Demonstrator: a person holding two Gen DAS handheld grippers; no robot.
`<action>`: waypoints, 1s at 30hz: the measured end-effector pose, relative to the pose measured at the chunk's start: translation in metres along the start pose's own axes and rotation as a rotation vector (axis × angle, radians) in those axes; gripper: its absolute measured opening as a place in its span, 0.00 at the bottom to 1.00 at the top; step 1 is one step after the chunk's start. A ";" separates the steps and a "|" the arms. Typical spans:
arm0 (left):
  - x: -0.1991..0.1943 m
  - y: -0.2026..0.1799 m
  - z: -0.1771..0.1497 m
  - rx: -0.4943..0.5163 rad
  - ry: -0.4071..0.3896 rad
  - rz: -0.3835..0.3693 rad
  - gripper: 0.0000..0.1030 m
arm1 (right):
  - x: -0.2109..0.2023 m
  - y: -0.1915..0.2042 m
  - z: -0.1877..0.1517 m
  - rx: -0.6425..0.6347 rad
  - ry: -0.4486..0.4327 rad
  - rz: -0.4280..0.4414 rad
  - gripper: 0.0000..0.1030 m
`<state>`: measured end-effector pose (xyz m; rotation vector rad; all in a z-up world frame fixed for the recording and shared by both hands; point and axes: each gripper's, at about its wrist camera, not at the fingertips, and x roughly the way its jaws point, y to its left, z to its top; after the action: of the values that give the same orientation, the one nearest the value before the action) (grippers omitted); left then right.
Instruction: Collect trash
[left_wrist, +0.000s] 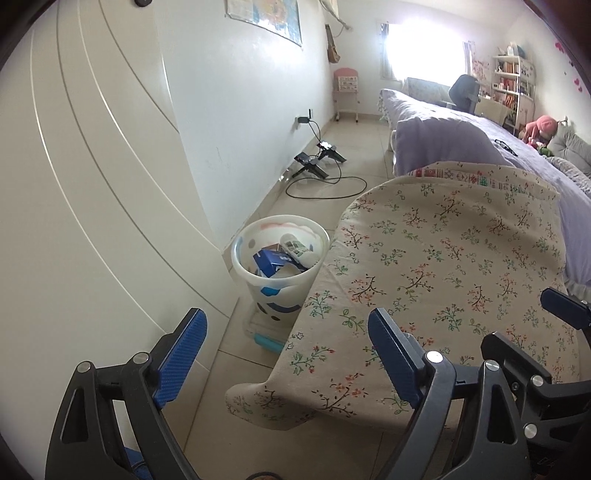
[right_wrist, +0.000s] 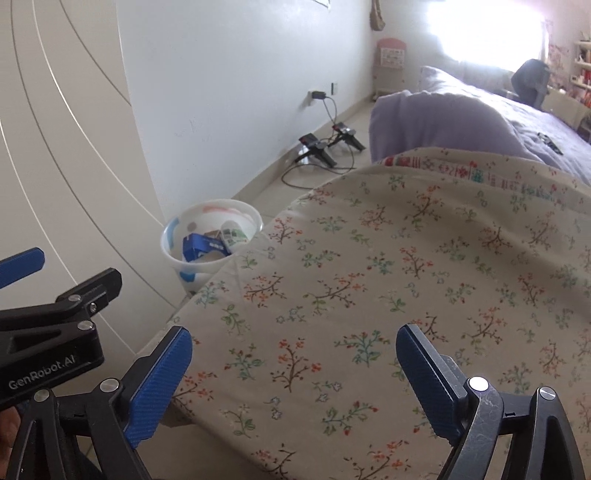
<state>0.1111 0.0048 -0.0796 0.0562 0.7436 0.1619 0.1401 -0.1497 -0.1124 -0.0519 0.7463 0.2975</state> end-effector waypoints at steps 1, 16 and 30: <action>-0.001 0.000 0.000 -0.002 -0.002 -0.005 0.88 | 0.001 0.000 0.000 -0.001 0.003 0.003 0.90; 0.002 -0.004 -0.001 -0.013 0.010 -0.050 0.88 | 0.006 -0.003 -0.001 0.000 0.009 -0.004 0.93; 0.005 0.001 -0.001 -0.017 0.005 -0.050 0.88 | 0.018 0.005 0.001 0.007 0.032 -0.006 0.93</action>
<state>0.1138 0.0066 -0.0841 0.0205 0.7479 0.1209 0.1515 -0.1403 -0.1234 -0.0525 0.7785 0.2887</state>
